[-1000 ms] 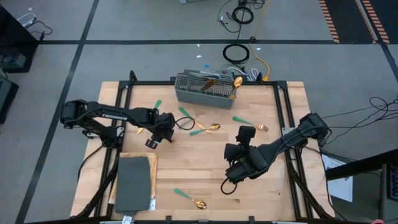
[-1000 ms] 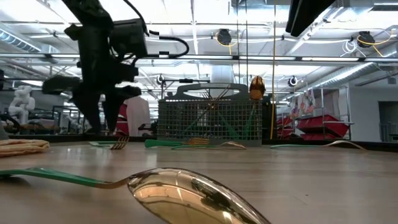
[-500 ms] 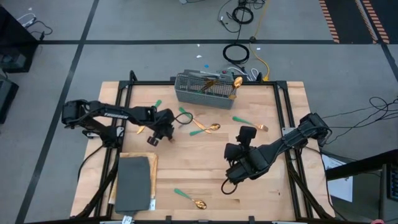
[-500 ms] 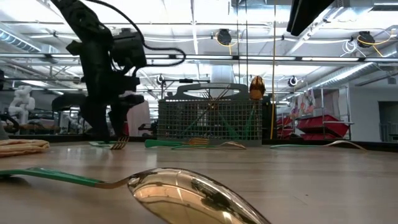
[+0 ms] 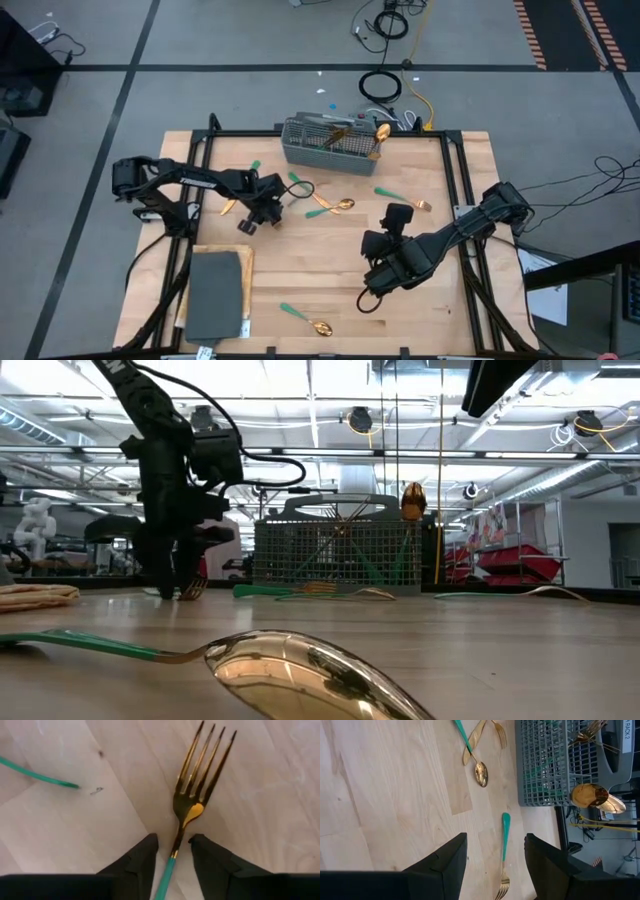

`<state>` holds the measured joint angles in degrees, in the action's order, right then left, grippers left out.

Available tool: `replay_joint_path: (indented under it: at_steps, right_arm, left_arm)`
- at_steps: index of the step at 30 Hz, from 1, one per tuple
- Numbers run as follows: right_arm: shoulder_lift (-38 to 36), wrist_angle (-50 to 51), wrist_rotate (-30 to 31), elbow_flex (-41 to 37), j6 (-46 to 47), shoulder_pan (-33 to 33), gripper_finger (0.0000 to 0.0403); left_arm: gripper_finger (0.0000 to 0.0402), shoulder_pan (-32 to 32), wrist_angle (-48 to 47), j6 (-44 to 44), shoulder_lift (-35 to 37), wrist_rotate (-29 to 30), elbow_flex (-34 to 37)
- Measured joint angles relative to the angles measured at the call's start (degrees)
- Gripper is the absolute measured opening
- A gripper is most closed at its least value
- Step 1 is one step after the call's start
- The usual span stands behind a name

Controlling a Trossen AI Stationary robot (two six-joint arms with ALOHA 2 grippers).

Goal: Sort silverware
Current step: Put the green fork into the dishwasher utensil holder

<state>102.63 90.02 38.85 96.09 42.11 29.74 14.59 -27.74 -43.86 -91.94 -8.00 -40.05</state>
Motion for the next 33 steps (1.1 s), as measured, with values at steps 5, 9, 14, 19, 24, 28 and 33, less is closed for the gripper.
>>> replay_joint_path:
  at_steps: [5, 9, 14, 19, 24, 28, 33]
  right_arm:
    - [0.00, -0.02, 0.00, 0.00, 0.53, 0.39, 0.0185]
    - [0.00, -0.02, -0.03, 0.00, 1.66, 1.11, 0.0185]
    - [0.00, -0.02, -0.06, 0.00, 2.25, 2.29, 0.0185]
    - [0.00, -0.02, -0.10, 0.00, 3.33, 3.15, 0.0185]
    - [0.00, -0.02, 0.13, 0.00, 6.75, 3.83, 0.0185]
    - [0.00, -0.02, 0.51, 0.00, 9.74, 5.11, 0.0185]
    - [0.00, -0.01, 4.01, 0.00, 14.97, 7.74, 0.0185]
  left_arm:
    - [0.0034, 0.09, 0.71, 0.00, -0.12, 0.59, -0.14]
    - [0.0011, 0.14, 0.76, 1.09, -0.14, 0.03, -0.14]
    - [0.0005, -0.21, 0.46, 5.89, 0.45, 1.64, -0.13]
    - [0.0002, -0.59, 0.01, 10.56, 3.73, 2.57, -0.92]
    - [0.0001, -0.63, 1.66, 14.32, 7.01, 2.55, -3.03]
    - [0.0001, -0.74, 4.23, 16.66, 8.21, 2.66, -2.88]
    - [0.0000, -0.70, 10.98, 20.06, 9.54, 5.60, -2.98]
